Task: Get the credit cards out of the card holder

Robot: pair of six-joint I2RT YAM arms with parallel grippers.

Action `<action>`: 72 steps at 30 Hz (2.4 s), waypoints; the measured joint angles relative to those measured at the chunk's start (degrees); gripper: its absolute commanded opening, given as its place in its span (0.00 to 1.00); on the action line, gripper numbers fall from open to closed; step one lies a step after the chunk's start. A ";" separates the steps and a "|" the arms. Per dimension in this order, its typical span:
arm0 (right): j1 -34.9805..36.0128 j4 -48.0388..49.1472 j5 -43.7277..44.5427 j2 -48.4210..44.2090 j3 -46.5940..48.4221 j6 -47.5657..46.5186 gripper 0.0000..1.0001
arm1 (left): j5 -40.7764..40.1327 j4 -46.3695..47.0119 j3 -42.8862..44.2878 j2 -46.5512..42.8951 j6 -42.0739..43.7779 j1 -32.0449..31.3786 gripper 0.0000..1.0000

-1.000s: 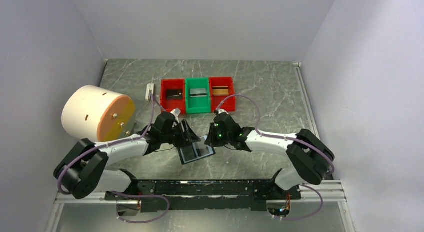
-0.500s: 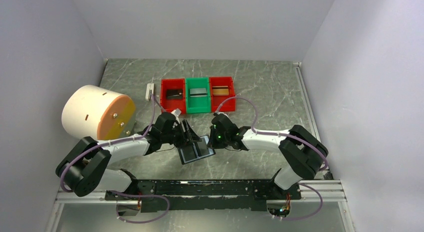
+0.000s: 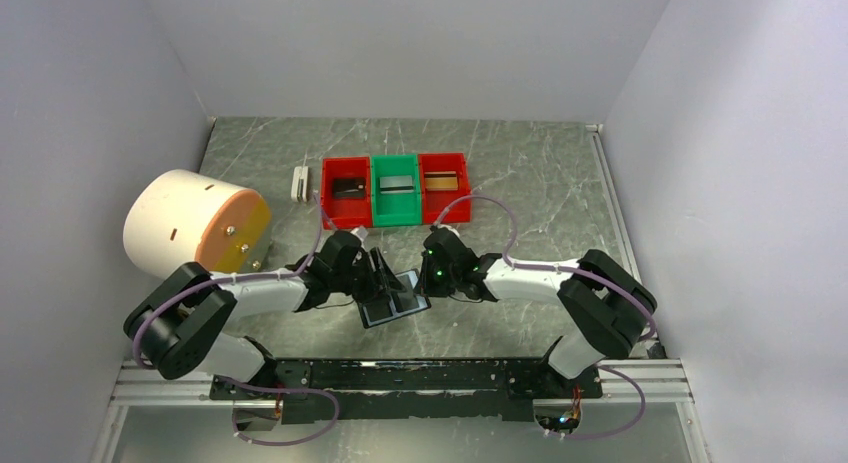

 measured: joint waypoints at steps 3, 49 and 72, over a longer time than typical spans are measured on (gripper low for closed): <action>0.00 1.14 0.15 -0.26 -0.81 1.01 0.03 | -0.87 0.42 0.00 1.14 -1.03 -1.01 0.51; 0.17 1.92 2.62 -1.09 -2.38 7.69 0.00 | -9.81 -1.64 -2.03 -2.91 -4.68 -6.19 0.09; -0.02 -0.46 2.93 -4.11 -1.77 4.61 0.26 | -13.88 -13.73 -0.31 -13.53 0.96 -6.19 0.09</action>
